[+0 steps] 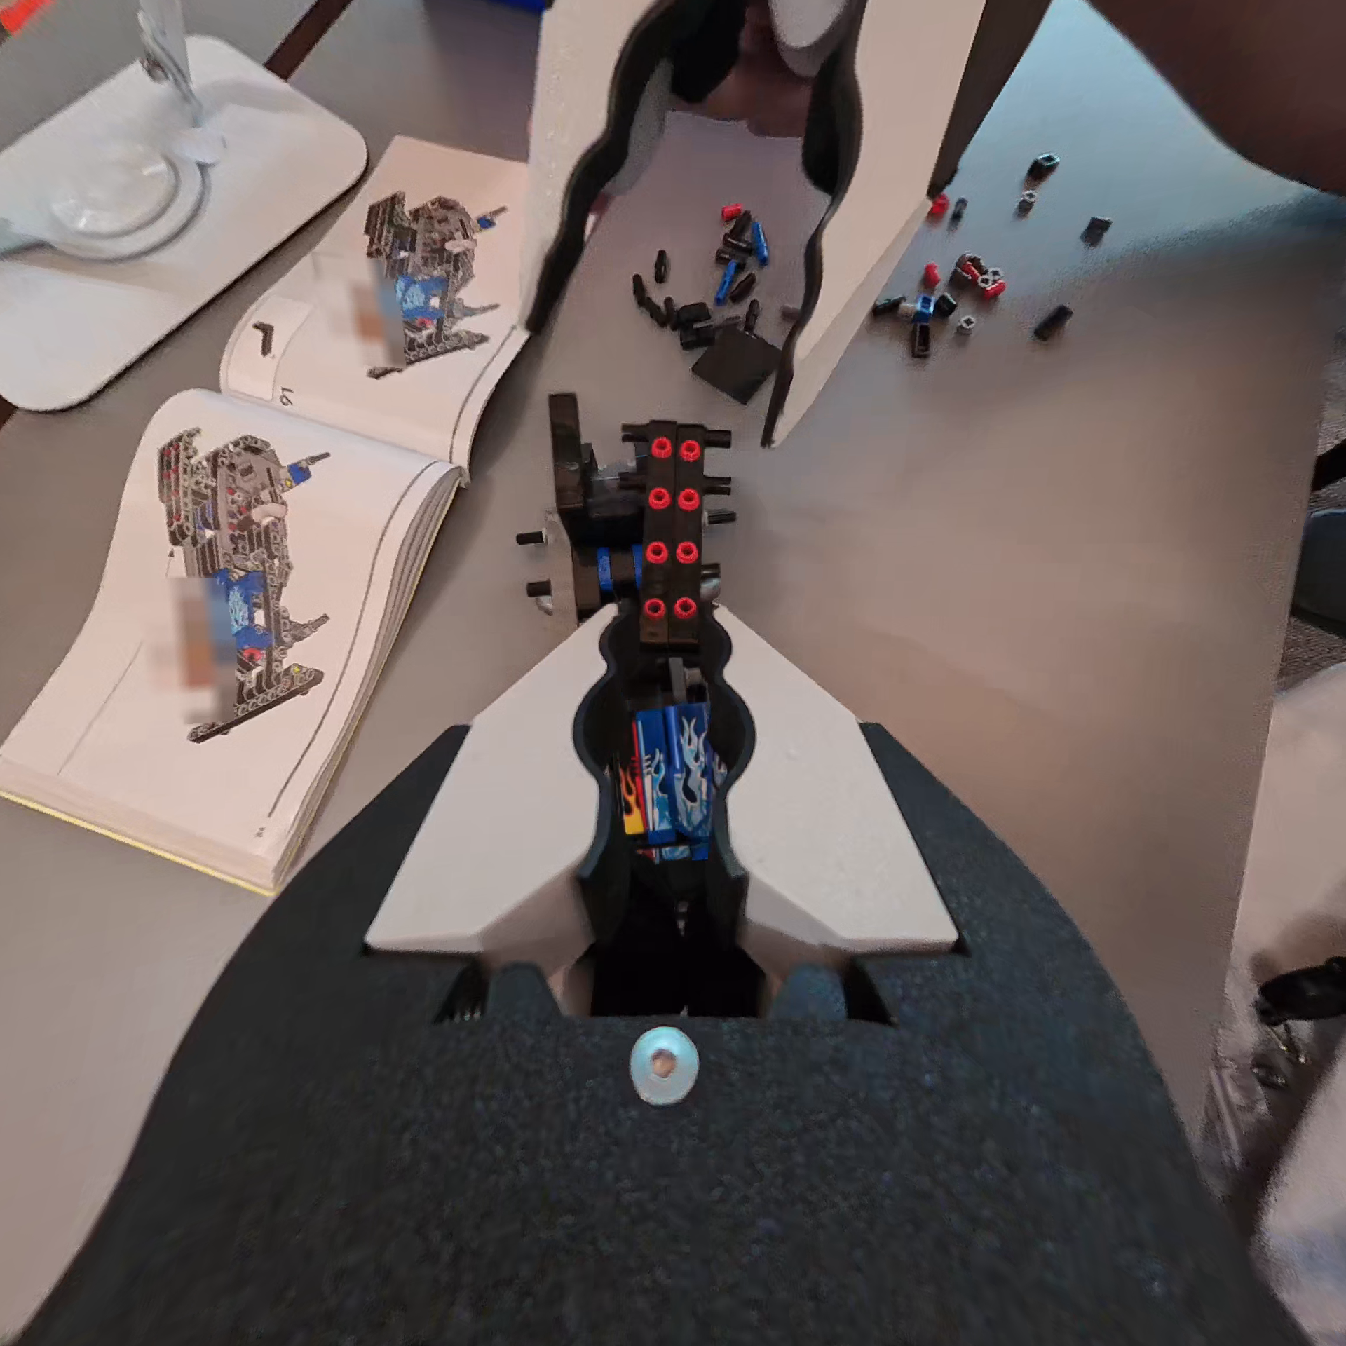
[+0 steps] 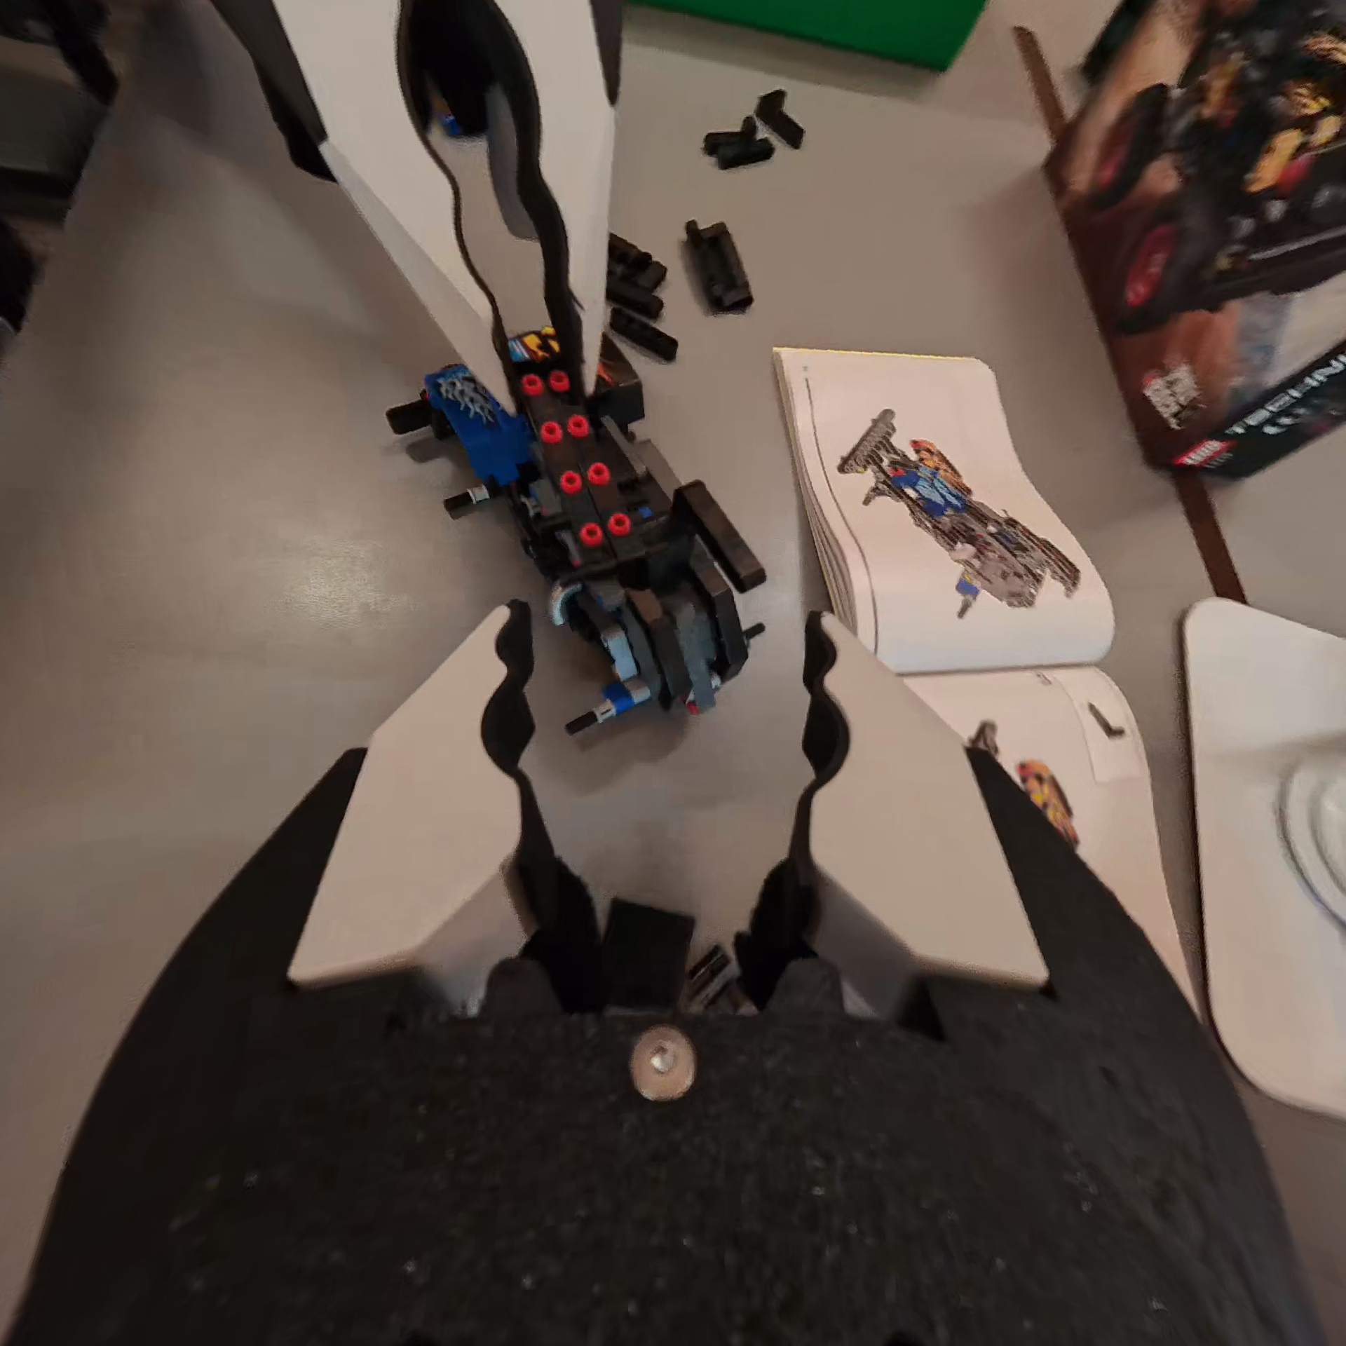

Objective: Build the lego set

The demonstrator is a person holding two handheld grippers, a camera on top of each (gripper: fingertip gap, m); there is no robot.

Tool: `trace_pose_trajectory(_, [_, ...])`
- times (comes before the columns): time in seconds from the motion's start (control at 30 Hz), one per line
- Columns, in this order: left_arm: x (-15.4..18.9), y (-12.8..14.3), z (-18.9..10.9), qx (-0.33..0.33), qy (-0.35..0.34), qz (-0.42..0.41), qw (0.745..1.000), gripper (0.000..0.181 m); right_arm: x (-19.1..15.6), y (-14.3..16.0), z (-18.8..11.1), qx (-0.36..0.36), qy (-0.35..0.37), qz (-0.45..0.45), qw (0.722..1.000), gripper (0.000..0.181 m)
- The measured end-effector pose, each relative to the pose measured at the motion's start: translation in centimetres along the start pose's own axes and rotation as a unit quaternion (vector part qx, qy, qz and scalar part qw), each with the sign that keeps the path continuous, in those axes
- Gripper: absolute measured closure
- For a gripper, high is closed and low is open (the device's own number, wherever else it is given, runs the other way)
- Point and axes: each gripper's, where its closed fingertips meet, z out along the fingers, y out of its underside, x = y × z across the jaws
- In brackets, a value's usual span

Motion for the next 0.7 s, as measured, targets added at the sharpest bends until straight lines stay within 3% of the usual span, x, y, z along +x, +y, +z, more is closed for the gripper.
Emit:
trace_pose_trajectory(0.17, [-0.5,-0.1,1.3,-0.010,0.007,-0.038,0.999,0.167,-0.2,-0.6,1.9,0.050,-0.088,-0.010,0.995,0.114])
trace_pose_trajectory(0.4, [-0.9,-0.7,2.0,0.008,-0.024,-0.030,0.999,0.167,0.3,-0.2,1.9,0.064,-0.087,-0.024,0.994,0.135])
trace_pose_trajectory(0.7, [-0.9,-0.6,1.8,0.008,-0.051,-0.009,0.999,0.167,0.2,-0.2,2.2,0.054,-0.089,-0.030,0.994,0.138])
